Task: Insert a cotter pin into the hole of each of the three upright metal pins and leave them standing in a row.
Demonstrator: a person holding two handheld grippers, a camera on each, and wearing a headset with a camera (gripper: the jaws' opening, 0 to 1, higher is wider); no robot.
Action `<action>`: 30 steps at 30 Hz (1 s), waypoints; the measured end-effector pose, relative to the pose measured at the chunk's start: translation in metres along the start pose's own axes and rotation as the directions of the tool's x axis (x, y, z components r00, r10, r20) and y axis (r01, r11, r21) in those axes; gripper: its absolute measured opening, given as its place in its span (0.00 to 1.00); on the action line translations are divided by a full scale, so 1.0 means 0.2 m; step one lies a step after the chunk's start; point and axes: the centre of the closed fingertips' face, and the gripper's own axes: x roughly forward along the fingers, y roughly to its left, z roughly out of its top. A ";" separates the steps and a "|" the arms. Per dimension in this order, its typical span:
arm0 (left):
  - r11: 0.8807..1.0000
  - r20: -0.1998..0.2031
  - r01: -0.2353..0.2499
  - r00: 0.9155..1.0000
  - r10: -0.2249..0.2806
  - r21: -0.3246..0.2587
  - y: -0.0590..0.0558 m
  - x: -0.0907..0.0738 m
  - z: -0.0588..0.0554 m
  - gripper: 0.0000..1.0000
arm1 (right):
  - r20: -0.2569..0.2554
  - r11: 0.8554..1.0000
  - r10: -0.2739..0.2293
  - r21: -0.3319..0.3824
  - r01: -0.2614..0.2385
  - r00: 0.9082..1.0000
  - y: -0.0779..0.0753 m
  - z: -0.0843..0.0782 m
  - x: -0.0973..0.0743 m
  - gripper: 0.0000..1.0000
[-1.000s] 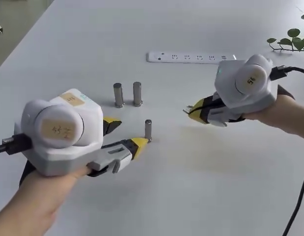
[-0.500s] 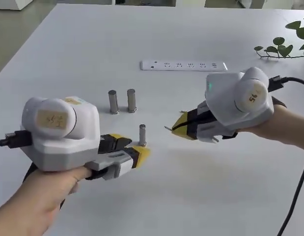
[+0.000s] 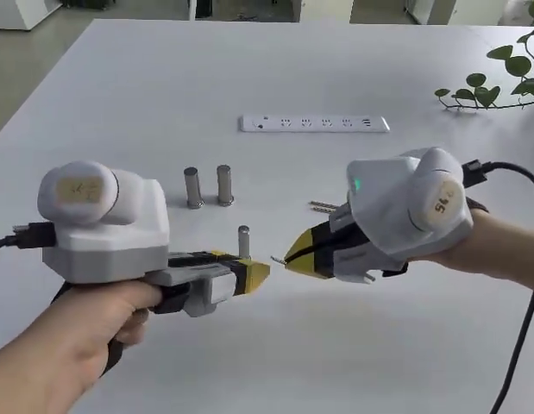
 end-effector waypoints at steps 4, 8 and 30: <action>0.999 -0.017 0.019 1.000 -0.020 -0.039 -0.02 0.01 -0.02 0.12 | 0.008 1.000 0.021 -0.018 -0.020 1.000 0.03 0.02 0.00 0.00; 0.997 -0.012 0.048 0.999 -0.049 -0.068 -0.05 0.02 -0.02 0.09 | 0.004 0.999 0.031 -0.031 -0.031 1.000 0.05 0.02 0.00 0.00; 0.977 0.020 0.078 0.997 -0.076 -0.199 -0.06 0.02 -0.01 0.00 | 0.031 0.998 0.039 -0.055 -0.037 0.999 0.06 0.09 0.01 0.00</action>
